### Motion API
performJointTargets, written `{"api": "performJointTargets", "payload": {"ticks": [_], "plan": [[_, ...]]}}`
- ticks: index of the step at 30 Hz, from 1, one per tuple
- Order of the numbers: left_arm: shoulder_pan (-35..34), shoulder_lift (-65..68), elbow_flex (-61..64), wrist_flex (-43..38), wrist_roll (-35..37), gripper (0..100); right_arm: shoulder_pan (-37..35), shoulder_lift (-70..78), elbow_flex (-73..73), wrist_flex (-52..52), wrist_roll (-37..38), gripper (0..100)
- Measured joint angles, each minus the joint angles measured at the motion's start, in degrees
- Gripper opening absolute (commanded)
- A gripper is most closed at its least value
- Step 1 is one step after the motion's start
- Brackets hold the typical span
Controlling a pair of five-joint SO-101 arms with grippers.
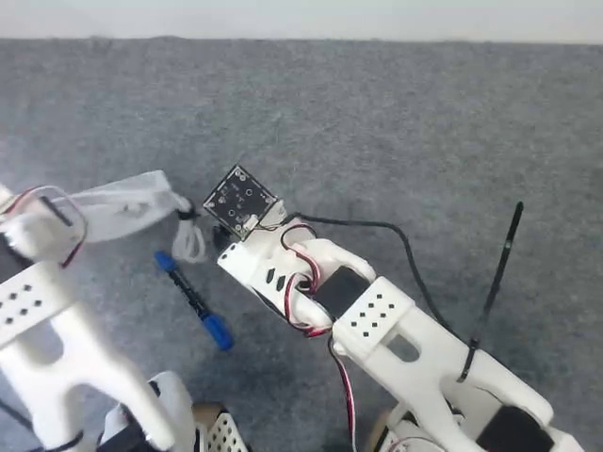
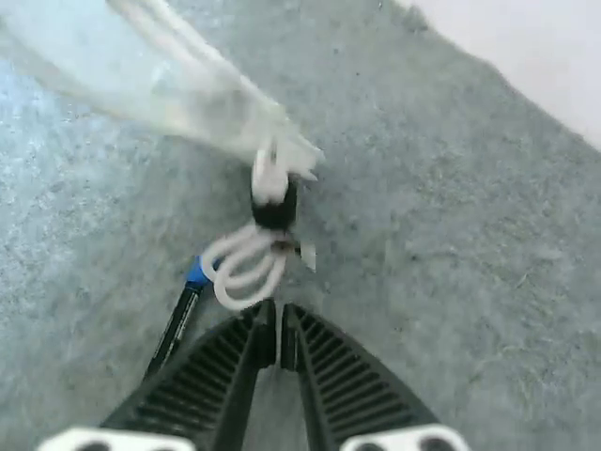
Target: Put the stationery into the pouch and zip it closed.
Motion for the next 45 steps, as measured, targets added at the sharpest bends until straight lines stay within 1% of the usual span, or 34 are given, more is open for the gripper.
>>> {"api": "performJointTargets", "payload": {"ticks": [3, 6, 18, 24, 29, 34, 36, 41, 43, 45], "plan": [[-2.7, 0.0, 0.0, 0.0, 0.9, 1, 0.4, 0.0, 0.0, 2.4, 0.1, 0.6], [-3.5, 0.0, 0.0, -0.2, 1.1, 1, 1.5, 0.0, 0.0, 4.7, 0.2, 0.6], [-3.7, 0.0, 0.0, -1.7, 1.1, 1, 7.5, 0.0, 0.0, 14.3, 0.3, 0.6], [-3.7, 0.0, 0.0, -1.7, 1.1, 1, 8.2, 0.0, 0.0, 18.4, 0.4, 0.6], [-3.7, 0.0, 0.0, -1.7, 1.1, 1, 8.9, 1.8, 0.0, 20.6, 7.1, 0.6], [-3.7, 0.0, 0.0, -1.7, 1.1, 1, 10.5, 11.1, -3.3, 22.2, 8.7, 0.7], [-3.7, 0.0, 0.0, -1.7, 1.1, 1, 10.5, 14.2, -5.5, 23.1, 8.8, 2.9], [-3.7, 0.0, 0.0, -1.7, 1.1, 1, 10.5, 19.4, -8.4, 23.6, 8.9, 16.5], [-3.7, 0.0, 0.0, -1.7, 1.1, 1, 10.5, 21.0, -8.9, 23.7, 8.9, 19.6], [-3.7, 0.0, 0.0, -1.7, 1.1, 1, 10.5, 22.5, -9.7, 23.7, 8.9, 20.3]]}}
